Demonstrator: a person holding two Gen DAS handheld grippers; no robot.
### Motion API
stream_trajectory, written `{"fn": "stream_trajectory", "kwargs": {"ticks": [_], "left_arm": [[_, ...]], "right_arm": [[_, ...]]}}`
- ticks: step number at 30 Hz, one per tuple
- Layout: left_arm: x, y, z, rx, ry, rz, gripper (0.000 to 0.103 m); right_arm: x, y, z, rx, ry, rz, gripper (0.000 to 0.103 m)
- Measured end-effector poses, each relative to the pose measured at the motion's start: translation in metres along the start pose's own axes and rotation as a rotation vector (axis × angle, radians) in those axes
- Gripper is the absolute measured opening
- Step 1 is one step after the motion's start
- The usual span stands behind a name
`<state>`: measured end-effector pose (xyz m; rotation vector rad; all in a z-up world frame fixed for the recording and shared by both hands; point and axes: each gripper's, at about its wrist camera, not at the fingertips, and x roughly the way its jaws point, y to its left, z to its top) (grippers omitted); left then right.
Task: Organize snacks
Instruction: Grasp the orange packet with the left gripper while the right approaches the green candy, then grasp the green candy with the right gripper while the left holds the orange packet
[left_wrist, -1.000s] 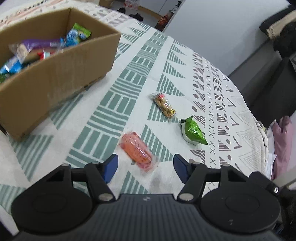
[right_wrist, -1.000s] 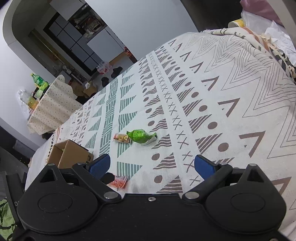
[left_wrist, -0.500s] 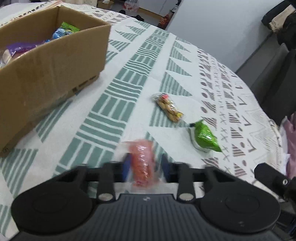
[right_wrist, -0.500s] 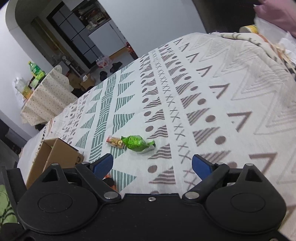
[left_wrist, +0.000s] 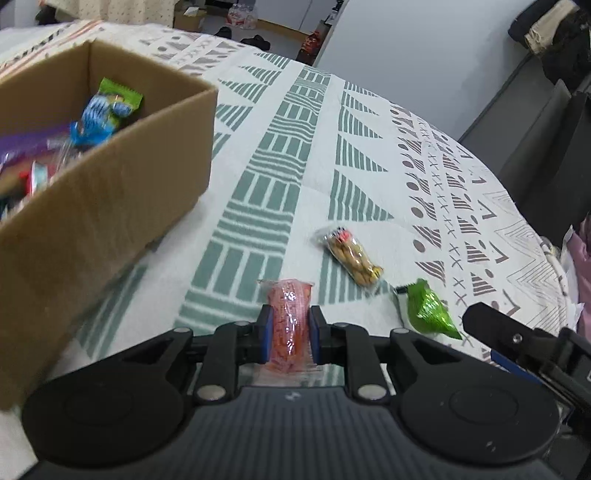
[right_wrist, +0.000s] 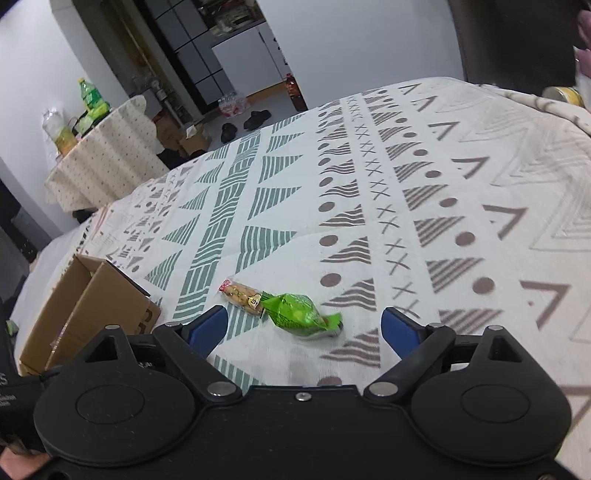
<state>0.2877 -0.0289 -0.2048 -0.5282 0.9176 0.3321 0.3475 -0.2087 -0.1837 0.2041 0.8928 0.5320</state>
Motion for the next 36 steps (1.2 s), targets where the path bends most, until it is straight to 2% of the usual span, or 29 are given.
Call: {"fn": "stream_trajectory", "kwargs": {"ticks": [6, 15, 17, 20, 25, 26, 36], "left_arm": [[0.004, 0.003, 0.010, 0.021, 0.006, 0.008, 0.019], [0.006, 0.001, 0.011, 0.047, 0.014, 0.002, 0.019], [0.006, 0.002, 0.011, 0.051, 0.017, 0.002, 0.019], [0.005, 0.002, 0.011, 0.060, 0.015, 0.005, 0.018], [-0.003, -0.001, 0.011, 0.066, 0.008, 0.006, 0.018], [-0.006, -0.003, 0.010, 0.071, 0.004, 0.003, 0.018], [-0.042, -0.007, 0.007, 0.089, -0.036, -0.013, 0.018]], "right_arm": [[0.014, 0.004, 0.006, -0.022, -0.009, -0.015, 0.084], [0.031, 0.010, 0.005, -0.076, -0.007, -0.030, 0.059], [0.029, 0.012, 0.005, -0.075, 0.002, 0.004, 0.035], [0.024, 0.018, 0.004, -0.097, 0.003, 0.011, 0.029], [0.013, 0.017, 0.004, -0.060, 0.004, 0.027, 0.019], [0.009, 0.018, 0.004, -0.053, -0.003, 0.036, 0.000], [-0.017, 0.015, 0.001, 0.027, -0.027, 0.065, 0.000]]}}
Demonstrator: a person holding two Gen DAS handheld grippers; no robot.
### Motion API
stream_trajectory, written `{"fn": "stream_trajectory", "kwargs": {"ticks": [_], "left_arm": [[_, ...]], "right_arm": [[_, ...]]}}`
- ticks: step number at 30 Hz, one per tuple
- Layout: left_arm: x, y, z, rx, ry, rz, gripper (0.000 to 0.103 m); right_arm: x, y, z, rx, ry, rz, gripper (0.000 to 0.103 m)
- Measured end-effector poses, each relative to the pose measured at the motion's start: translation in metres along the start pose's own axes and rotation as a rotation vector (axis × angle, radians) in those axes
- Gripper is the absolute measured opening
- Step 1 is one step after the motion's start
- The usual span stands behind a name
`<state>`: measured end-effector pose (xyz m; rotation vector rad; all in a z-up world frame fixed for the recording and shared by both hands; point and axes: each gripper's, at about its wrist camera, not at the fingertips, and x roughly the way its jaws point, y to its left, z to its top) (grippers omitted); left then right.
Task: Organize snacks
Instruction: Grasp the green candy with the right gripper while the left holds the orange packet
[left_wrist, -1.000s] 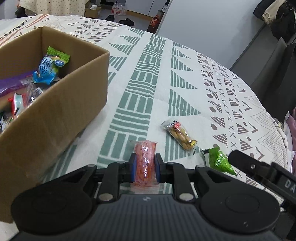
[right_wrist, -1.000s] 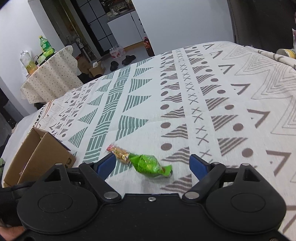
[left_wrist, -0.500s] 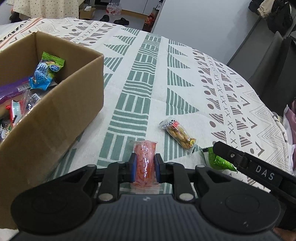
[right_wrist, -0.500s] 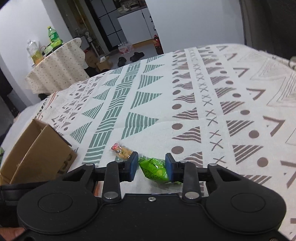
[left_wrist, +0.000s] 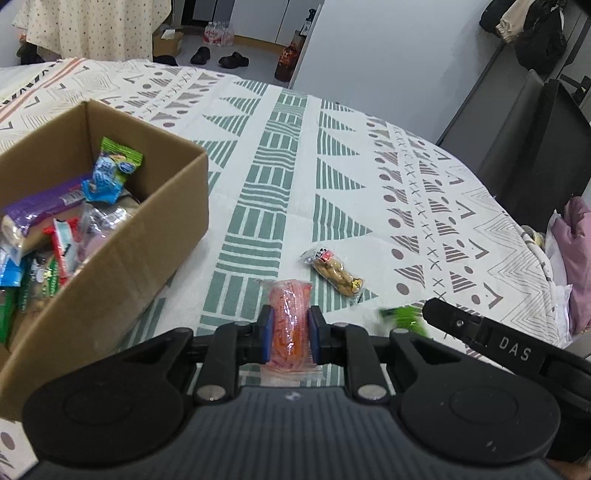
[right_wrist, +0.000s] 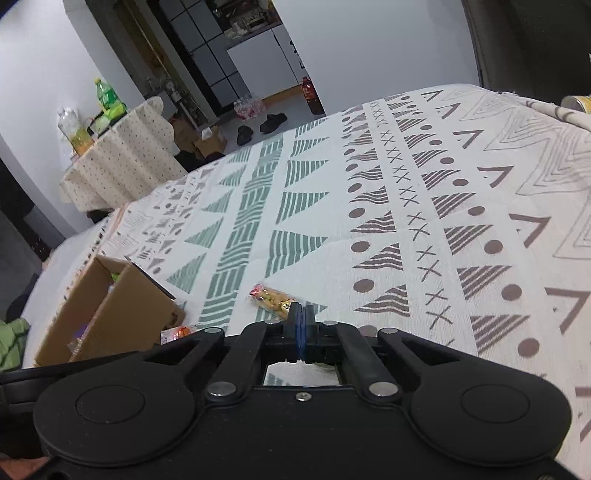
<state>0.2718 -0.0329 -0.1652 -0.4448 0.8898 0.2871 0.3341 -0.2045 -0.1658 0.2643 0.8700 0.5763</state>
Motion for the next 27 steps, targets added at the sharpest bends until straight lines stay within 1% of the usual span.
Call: {"fn": "stream_trajectory", "kwargs": {"ticks": [5, 6, 9, 11, 13, 17, 20, 23, 26, 27], "left_arm": [[-0.004, 0.000, 0.000, 0.003, -0.009, 0.003, 0.018], [-0.004, 0.000, 0.001, 0.002, -0.009, 0.005, 0.018], [-0.001, 0.001, 0.002, 0.000, -0.003, 0.005, 0.018], [0.003, 0.000, 0.002, 0.002, 0.005, 0.001, 0.018], [0.007, 0.000, 0.002, 0.005, 0.012, -0.002, 0.018], [0.016, 0.003, 0.003, -0.001, 0.028, -0.004, 0.018], [0.022, 0.007, 0.003, -0.003, 0.037, 0.000, 0.018], [0.025, 0.012, 0.004, -0.013, 0.044, 0.004, 0.018], [0.027, 0.018, 0.004, -0.027, 0.050, 0.004, 0.018], [0.028, 0.020, 0.004, -0.034, 0.053, 0.001, 0.018]], "right_arm": [[-0.011, -0.017, -0.001, 0.081, -0.010, 0.022, 0.000], [-0.010, -0.021, 0.000, 0.096, -0.004, 0.018, 0.002], [-0.005, -0.027, 0.002, 0.127, -0.001, -0.003, 0.023], [0.000, -0.027, 0.003, 0.129, -0.001, 0.003, 0.053], [0.004, -0.023, 0.002, 0.115, 0.006, 0.009, 0.065], [0.017, -0.015, -0.002, 0.093, 0.067, 0.034, 0.066], [0.026, -0.006, -0.008, 0.045, 0.128, 0.052, 0.066], [0.031, 0.002, -0.015, -0.007, 0.172, 0.045, 0.066], [0.038, 0.010, -0.022, -0.056, 0.203, 0.015, 0.066], [0.041, 0.012, -0.024, -0.071, 0.214, 0.009, 0.064]]}}
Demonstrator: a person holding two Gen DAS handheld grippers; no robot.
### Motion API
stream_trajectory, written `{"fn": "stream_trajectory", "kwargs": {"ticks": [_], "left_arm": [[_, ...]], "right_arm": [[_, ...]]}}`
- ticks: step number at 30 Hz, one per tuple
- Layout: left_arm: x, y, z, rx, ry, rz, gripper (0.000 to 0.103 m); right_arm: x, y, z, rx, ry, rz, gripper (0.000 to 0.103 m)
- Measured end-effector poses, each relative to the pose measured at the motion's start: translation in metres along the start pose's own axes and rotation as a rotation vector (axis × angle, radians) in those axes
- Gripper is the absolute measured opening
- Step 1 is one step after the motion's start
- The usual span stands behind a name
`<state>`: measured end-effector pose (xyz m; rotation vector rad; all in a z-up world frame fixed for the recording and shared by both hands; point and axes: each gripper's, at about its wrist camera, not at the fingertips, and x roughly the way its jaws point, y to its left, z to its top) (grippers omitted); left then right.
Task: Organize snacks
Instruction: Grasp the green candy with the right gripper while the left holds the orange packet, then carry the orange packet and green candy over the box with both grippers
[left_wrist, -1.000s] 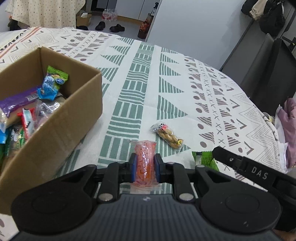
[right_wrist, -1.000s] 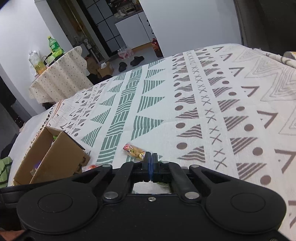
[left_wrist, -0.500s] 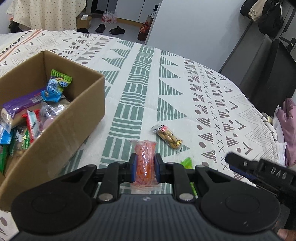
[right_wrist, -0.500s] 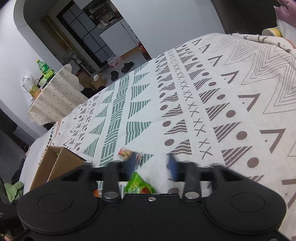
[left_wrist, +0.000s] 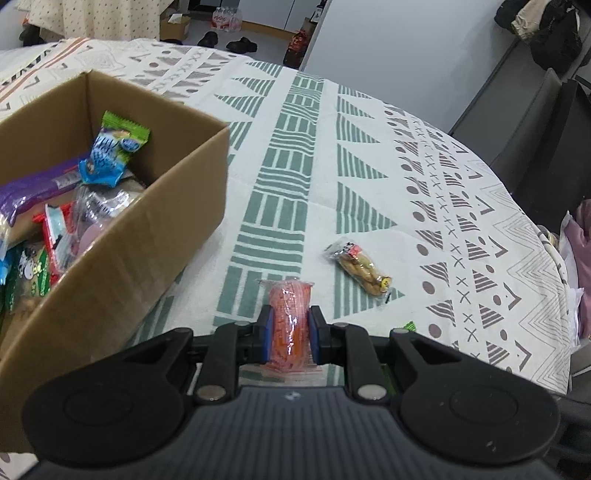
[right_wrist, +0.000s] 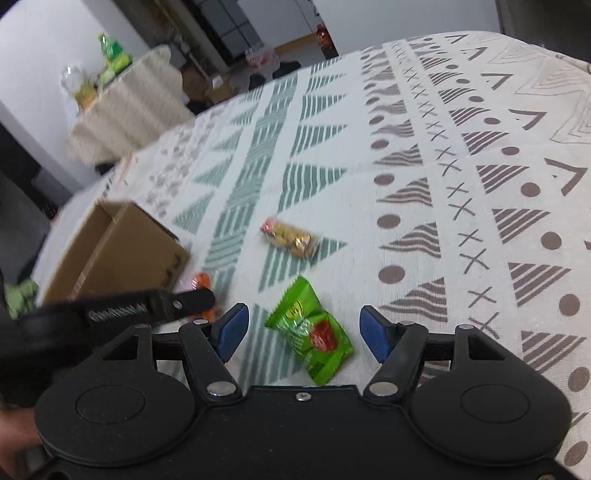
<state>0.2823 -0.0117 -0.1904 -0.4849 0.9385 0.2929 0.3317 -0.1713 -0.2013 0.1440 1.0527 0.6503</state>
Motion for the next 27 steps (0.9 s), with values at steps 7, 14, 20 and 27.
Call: {"fn": "stream_trajectory", "kwargs": {"ticks": [7, 14, 20, 27], "left_arm": [[-0.006, 0.007, -0.004, -0.015, 0.003, -0.008, 0.018], [-0.025, 0.000, -0.001, 0.002, -0.021, -0.053, 0.018], [-0.046, -0.003, 0.002, 0.028, -0.043, -0.064, 0.018], [-0.077, -0.002, 0.009, 0.048, -0.091, -0.068, 0.018]], "right_arm": [[-0.001, 0.004, -0.004, 0.003, 0.023, -0.028, 0.026], [-0.024, 0.013, -0.001, 0.025, -0.043, -0.031, 0.025], [-0.047, 0.027, 0.008, 0.038, -0.115, -0.021, 0.025], [-0.065, 0.040, 0.019, 0.034, -0.177, 0.018, 0.025]]}}
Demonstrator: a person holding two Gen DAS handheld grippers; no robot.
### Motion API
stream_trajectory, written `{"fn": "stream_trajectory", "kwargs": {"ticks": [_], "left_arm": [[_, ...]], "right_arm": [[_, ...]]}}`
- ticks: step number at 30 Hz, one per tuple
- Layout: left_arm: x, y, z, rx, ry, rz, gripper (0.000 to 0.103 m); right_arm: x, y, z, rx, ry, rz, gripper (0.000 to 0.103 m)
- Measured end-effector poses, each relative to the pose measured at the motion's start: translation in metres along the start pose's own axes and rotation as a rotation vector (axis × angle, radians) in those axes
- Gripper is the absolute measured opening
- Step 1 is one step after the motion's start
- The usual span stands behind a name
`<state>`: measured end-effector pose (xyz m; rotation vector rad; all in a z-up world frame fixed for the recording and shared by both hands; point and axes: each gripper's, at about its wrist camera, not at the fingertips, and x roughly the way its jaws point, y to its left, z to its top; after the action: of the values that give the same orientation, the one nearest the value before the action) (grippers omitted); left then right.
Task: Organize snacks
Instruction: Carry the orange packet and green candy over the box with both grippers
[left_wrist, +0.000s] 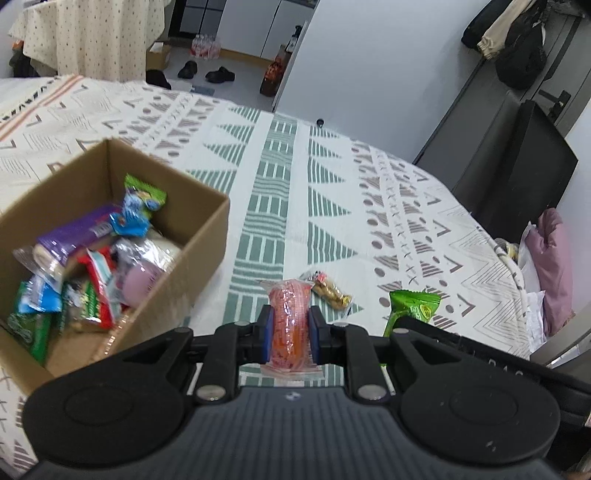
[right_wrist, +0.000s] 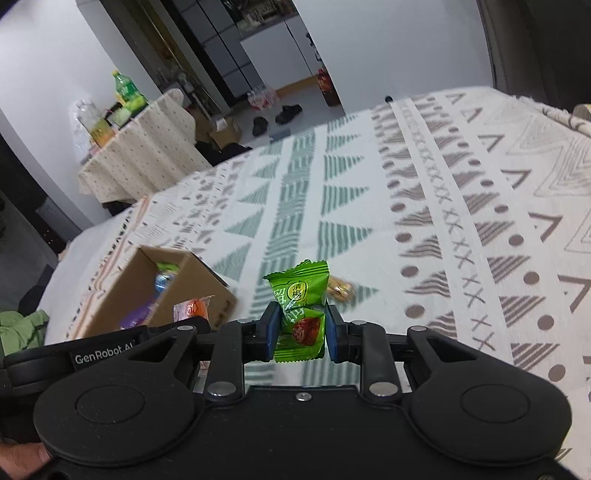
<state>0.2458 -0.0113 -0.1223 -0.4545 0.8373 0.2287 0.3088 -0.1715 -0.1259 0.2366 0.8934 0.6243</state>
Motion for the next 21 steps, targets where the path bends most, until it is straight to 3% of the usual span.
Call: {"fn": "stream_trajectory", "kwargs": {"ticks": [11, 21], "left_arm": [[-0.036, 0.018, 0.014, -0.019, -0.046, 0.035, 0.018], [-0.054, 0.044, 0.025, -0.027, -0.053, 0.093, 0.018]], "right_arm": [[-0.017, 0.034, 0.009, -0.035, -0.078, 0.078, 0.025], [-0.009, 0.064, 0.010, -0.053, -0.085, 0.113, 0.025]]}}
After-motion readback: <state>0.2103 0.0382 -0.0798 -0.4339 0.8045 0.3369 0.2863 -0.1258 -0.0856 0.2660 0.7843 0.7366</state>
